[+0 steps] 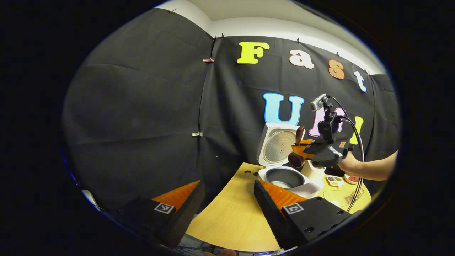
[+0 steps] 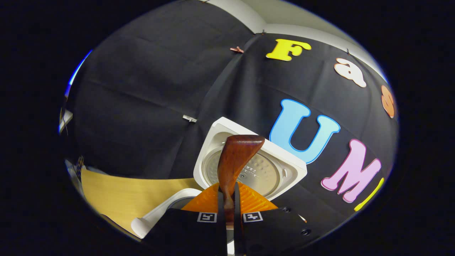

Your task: Close the left gripper, press the button to open the rice cooker; take a wooden spoon from the chopstick holder with the right hand, scoop a spoonful of rice and pour it into the rice cooker, then put the wooden spoon back into the chopstick holder.

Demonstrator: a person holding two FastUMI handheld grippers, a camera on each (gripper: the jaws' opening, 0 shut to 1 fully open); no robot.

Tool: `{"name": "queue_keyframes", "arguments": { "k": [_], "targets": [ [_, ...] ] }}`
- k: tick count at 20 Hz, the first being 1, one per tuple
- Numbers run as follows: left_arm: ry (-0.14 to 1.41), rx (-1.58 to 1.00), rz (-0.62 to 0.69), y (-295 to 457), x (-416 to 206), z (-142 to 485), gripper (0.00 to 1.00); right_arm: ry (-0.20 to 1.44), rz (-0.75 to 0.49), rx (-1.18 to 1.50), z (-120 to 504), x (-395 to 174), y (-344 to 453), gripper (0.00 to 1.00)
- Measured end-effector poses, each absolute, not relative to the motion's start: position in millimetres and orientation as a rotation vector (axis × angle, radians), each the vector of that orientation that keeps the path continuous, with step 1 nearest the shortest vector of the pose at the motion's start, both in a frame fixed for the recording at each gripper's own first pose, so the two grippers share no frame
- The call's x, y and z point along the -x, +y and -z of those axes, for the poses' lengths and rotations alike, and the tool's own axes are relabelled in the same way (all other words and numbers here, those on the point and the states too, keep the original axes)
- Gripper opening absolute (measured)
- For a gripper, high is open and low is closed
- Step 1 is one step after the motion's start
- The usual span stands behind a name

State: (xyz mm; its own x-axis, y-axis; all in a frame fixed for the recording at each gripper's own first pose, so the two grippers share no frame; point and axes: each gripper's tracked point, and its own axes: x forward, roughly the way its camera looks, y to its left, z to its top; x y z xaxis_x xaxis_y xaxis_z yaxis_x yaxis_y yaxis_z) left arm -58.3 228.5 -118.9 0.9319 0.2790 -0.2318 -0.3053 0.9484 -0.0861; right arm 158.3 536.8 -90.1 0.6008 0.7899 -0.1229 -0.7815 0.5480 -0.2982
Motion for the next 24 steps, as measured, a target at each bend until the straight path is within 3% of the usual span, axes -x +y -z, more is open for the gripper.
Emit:
{"name": "queue_keyframes", "arguments": {
  "k": [5, 13, 18, 24],
  "targets": [
    [0.223, 0.132, -0.311, 230.4, 74.2, 123.3, 0.95, -0.005, -0.949, 0.343, 93.7, -152.7, 536.4, 0.12],
    [0.219, 0.123, -0.300, 220.7, 78.0, 120.7, 0.95, 0.172, -0.819, -0.056, 65.0, -175.3, 487.1, 0.12],
    [0.202, 0.129, -0.253, 203.2, 73.0, 113.0, 0.95, 0.211, -0.706, -0.297, 37.4, -180.8, 411.8, 0.12],
    [0.166, 0.132, -0.229, 175.6, 56.8, 95.2, 0.95, 0.170, -0.592, -0.387, 17.2, -172.5, 291.2, 0.12]
  ]
}}
